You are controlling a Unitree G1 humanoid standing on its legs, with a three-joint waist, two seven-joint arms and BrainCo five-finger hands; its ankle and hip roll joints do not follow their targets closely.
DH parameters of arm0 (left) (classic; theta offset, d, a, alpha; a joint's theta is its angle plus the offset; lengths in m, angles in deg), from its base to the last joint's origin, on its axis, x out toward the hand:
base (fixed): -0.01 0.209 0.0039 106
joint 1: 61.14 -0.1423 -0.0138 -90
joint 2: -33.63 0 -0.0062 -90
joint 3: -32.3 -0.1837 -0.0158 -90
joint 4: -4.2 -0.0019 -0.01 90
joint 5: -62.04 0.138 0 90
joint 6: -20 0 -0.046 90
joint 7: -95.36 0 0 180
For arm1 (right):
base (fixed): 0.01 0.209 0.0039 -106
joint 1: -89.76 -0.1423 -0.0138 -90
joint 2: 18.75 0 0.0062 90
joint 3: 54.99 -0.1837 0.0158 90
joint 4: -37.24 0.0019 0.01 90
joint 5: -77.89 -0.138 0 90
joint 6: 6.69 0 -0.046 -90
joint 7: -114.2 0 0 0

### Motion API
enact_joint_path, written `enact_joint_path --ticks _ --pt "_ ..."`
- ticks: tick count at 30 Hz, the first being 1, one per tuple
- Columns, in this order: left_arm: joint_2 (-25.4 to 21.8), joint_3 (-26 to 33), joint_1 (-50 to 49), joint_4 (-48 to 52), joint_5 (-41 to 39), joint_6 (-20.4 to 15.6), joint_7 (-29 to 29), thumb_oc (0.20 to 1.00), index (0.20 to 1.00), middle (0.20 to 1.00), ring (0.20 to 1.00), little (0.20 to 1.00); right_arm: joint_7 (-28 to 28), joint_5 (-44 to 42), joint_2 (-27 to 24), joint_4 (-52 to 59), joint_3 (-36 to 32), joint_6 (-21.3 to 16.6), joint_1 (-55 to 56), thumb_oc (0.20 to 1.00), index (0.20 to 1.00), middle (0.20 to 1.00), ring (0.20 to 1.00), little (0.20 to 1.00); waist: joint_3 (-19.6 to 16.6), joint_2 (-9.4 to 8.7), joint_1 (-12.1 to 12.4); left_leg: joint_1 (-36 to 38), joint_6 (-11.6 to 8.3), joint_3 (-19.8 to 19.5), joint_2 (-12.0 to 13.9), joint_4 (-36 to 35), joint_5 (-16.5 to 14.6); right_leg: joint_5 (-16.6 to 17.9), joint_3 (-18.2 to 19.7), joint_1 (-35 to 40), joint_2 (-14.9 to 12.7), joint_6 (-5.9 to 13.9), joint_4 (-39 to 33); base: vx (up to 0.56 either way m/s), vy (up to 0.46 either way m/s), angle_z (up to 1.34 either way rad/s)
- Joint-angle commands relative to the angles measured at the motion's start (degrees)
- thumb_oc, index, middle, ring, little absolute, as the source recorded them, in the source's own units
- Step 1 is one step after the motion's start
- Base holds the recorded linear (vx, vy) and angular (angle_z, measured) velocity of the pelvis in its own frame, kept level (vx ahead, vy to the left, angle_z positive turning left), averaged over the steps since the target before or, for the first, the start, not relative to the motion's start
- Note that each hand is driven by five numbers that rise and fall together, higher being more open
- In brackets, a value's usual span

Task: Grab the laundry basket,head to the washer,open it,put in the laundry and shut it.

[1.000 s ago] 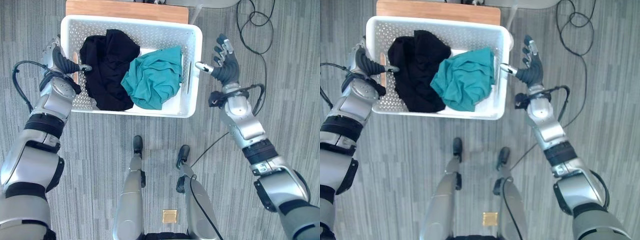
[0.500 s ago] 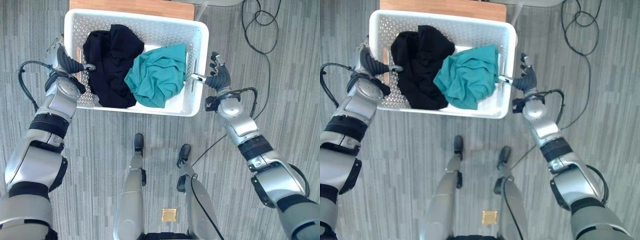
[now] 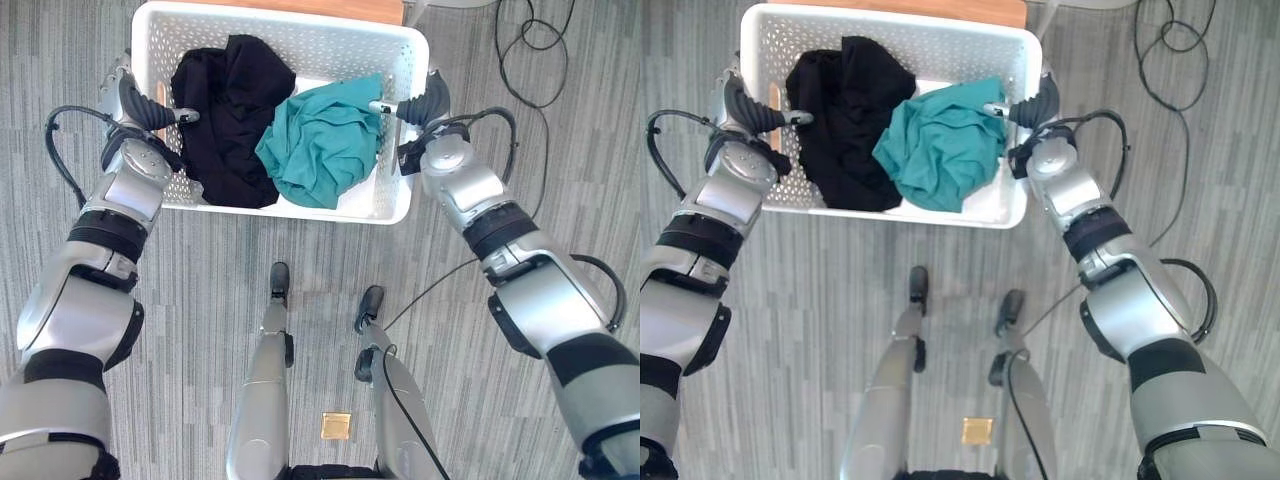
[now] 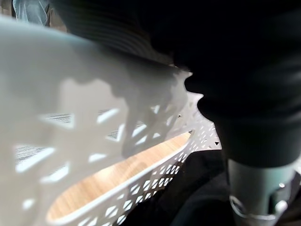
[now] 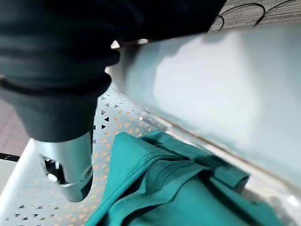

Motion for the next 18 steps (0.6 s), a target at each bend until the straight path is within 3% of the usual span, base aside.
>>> enact_joint_path --ticks 1,11,18 --pt "2.96 -2.53 3.28 -1.59 -1.55 -3.53 0.80 1.000 1.000 1.000 1.000 1.000 2.37 1.56 5.68 -3.59 3.33 1.00 -1.14 1.000 1.000 1.000 1.000 1.000 0.45 -2.56 0.93 -2.39 -0.33 0.31 -1.78 8.70 -10.40 0.20 4.65 -0.64 -2.88 2.57 -1.54 0.01 0.037 -0.01" --pt "4.88 -2.67 3.28 -1.15 -2.43 -2.95 -0.24 1.000 1.000 1.000 1.000 1.000 0.08 -6.48 12.31 -3.26 0.63 -0.36 4.66 1.000 1.000 1.000 1.000 1.000 0.90 -2.29 1.02 -2.77 -0.08 0.37 -2.18 7.96 -10.12 0.47 4.51 -0.92 -2.72 2.71 -1.73 0.00 0.004 0.00" --pt "5.25 -2.53 3.21 1.77 -2.88 -2.70 -0.33 1.000 1.000 1.000 1.000 1.000 -1.44 -12.27 14.58 -1.82 -1.57 -2.51 4.86 1.000 1.000 1.000 1.000 1.000 0.89 -0.84 2.11 -3.46 -0.02 0.74 -2.81 8.47 -10.32 0.65 4.64 -1.61 -3.23 2.75 -1.67 0.00 0.019 0.00"
